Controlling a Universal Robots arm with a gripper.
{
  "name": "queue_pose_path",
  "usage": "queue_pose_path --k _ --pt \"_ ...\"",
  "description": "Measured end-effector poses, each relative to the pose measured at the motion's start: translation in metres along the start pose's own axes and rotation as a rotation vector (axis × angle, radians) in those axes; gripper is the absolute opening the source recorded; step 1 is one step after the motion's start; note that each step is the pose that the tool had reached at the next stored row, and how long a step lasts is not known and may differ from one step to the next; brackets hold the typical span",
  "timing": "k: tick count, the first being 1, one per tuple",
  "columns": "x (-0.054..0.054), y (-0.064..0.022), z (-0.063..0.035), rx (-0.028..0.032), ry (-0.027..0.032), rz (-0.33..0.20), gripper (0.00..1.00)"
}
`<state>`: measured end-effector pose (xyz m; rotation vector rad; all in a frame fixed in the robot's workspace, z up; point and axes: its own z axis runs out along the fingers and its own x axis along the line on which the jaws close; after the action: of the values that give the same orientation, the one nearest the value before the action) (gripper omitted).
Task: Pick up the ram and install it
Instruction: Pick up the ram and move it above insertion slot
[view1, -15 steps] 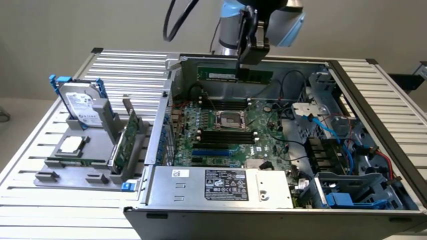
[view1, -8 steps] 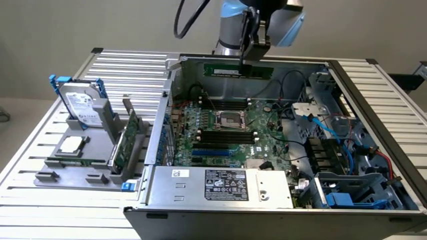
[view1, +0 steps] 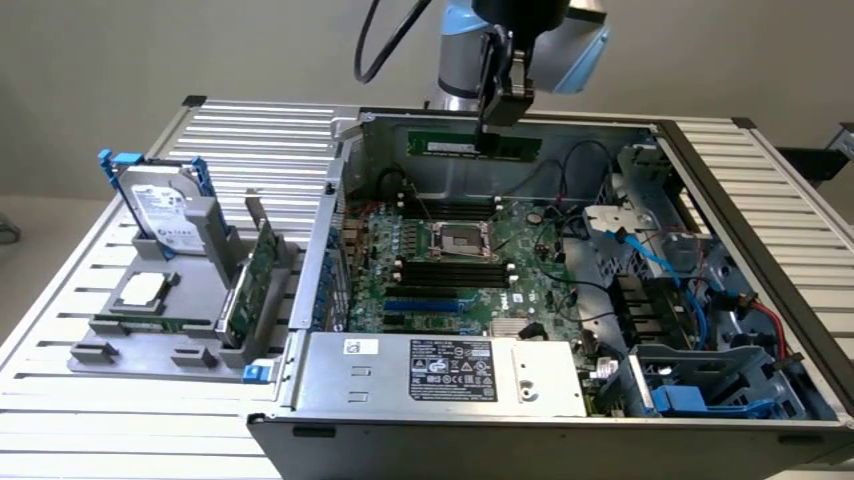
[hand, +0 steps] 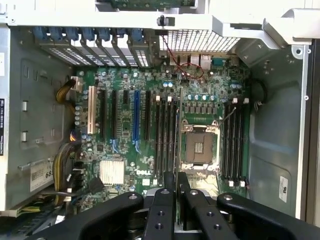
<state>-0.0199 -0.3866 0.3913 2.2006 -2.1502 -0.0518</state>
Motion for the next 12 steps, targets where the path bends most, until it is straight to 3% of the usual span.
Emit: queue_pose_path --k 7,12 --pt "-0.002 -0.001 0.0127 -0.0002 0.0146 -0.006 0.14" --pt "-0.006 -0.0032 0.0215 0.0011 0.0158 -0.01 0.14"
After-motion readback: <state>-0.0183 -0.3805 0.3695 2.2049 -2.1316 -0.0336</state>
